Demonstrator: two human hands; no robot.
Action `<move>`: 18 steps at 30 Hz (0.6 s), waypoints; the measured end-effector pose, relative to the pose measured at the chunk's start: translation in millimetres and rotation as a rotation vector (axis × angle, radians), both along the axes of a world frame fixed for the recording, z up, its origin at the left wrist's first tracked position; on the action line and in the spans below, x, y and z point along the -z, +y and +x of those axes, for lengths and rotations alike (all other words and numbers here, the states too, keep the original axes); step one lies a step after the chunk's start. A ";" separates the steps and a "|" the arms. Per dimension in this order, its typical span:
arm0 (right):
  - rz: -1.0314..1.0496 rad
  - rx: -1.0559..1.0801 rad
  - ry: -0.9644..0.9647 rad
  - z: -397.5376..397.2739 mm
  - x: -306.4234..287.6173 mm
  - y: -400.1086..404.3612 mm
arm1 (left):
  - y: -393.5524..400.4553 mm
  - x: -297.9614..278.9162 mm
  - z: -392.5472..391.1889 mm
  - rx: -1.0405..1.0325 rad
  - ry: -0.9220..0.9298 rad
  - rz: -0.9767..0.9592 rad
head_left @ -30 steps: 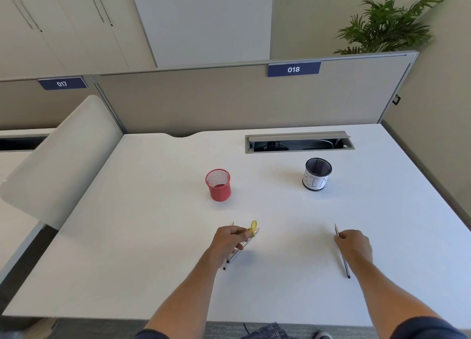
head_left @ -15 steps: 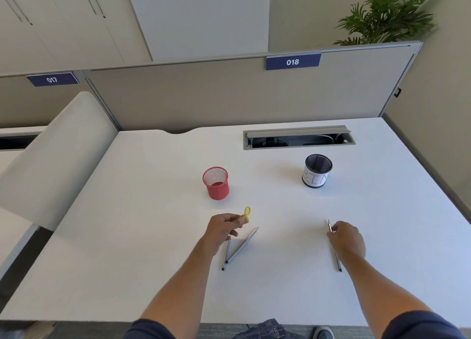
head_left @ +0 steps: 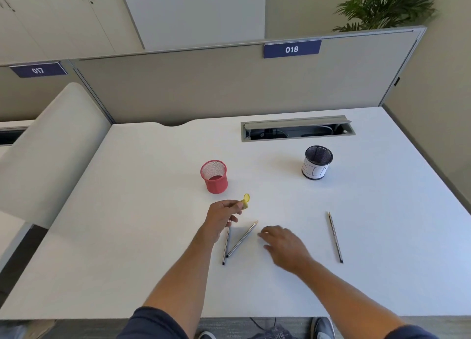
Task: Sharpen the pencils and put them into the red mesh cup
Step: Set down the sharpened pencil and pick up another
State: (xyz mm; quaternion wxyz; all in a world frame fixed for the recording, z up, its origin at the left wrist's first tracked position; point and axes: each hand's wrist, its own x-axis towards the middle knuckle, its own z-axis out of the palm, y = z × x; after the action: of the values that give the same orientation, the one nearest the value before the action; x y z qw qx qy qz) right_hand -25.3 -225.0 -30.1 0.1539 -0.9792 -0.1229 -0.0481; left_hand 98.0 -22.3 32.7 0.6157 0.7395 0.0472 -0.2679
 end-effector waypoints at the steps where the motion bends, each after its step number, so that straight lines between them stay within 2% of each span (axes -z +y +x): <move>1: -0.033 -0.078 0.027 2.6 2.1 9.8 | -0.7 -0.6 0.2 -0.004 -0.001 -0.002; 4: -0.131 -0.204 0.125 9.8 7.2 33.0 | -0.6 -0.9 -1.9 0.005 -0.009 -0.003; 9: -0.169 -0.216 0.255 15.8 8.6 41.0 | 5.5 1.2 -5.8 0.000 0.004 0.002; 13: -0.109 -0.112 0.343 13.9 4.6 28.8 | 10.4 1.9 -8.7 0.002 0.008 0.007; 18: -0.099 0.082 0.317 13.1 -3.3 7.4 | 9.2 0.2 -12.5 0.008 0.017 0.017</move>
State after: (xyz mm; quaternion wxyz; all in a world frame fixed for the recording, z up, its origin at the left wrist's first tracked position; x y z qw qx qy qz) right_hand -12.1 -217.6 -26.8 0.1210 -0.9851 -0.0591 0.1070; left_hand 85.6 -13.2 32.4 0.6079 0.7427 0.0517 -0.2762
